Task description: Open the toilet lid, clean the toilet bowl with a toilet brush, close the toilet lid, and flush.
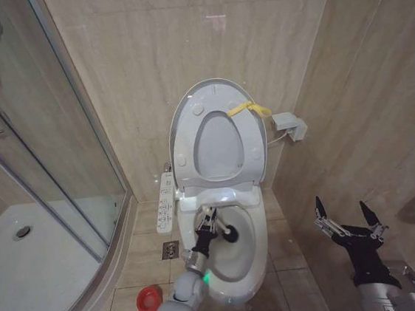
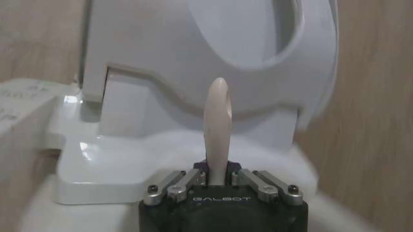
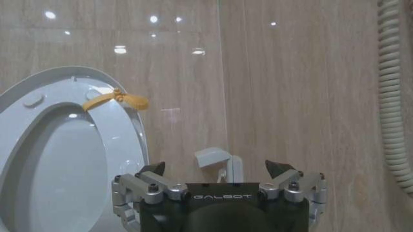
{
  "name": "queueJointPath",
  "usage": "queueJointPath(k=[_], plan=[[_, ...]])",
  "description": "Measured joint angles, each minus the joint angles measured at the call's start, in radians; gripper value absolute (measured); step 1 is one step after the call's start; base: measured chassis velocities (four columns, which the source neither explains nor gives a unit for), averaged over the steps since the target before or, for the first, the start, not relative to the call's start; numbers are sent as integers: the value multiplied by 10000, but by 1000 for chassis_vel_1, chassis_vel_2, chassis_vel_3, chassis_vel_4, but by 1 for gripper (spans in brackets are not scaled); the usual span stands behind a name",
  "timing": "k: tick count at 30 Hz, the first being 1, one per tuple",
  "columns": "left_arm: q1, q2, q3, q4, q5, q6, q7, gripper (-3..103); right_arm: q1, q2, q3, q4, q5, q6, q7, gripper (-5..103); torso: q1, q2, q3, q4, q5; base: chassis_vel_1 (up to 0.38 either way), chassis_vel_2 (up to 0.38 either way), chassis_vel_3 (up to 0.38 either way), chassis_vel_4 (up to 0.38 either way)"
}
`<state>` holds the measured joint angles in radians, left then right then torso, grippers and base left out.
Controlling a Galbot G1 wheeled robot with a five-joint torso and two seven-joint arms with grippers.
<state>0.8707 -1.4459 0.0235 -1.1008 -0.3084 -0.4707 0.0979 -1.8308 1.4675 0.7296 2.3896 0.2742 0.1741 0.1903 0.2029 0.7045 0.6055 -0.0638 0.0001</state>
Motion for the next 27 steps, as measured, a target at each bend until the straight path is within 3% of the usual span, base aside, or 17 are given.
queueJointPath(k=[2, 6, 11, 17, 24, 27], plan=[[-83, 104, -27, 21, 740, 10, 3, 17, 0, 0, -1, 1, 0, 0, -2, 100, 1, 0, 1, -4, -6, 0, 0, 0, 0], [-158, 268, -17, -207, 1194, 134, 4, 17, 0, 0, 0, 0, 0, 0, -1, 100, 0, 0, 0, -5, -2, 0, 0, 0, 0], [-279, 267, 107, -265, 839, 292, 93, 17, 0, 0, 0, 0, 0, 0, -1, 100, 0, 0, -1, -2, -1, 0, 0, 0, 0], [-360, 279, 163, 691, 43, 544, 532, 17, 0, 0, 0, 0, 0, 0, 0, 100, 0, 0, -1, -1, -2, 0, 0, 0, 0], [-415, 449, 204, -564, -750, 790, 191, 17, 0, 0, 0, 0, 0, 0, -1, 100, 0, 0, -1, -3, 2, 0, 0, 0, 0], [-419, 388, 242, -359, -809, 895, 195, 17, 0, 0, 0, 0, 0, 0, 0, 100, 0, 0, -1, -4, 0, 0, 0, 0, 0]])
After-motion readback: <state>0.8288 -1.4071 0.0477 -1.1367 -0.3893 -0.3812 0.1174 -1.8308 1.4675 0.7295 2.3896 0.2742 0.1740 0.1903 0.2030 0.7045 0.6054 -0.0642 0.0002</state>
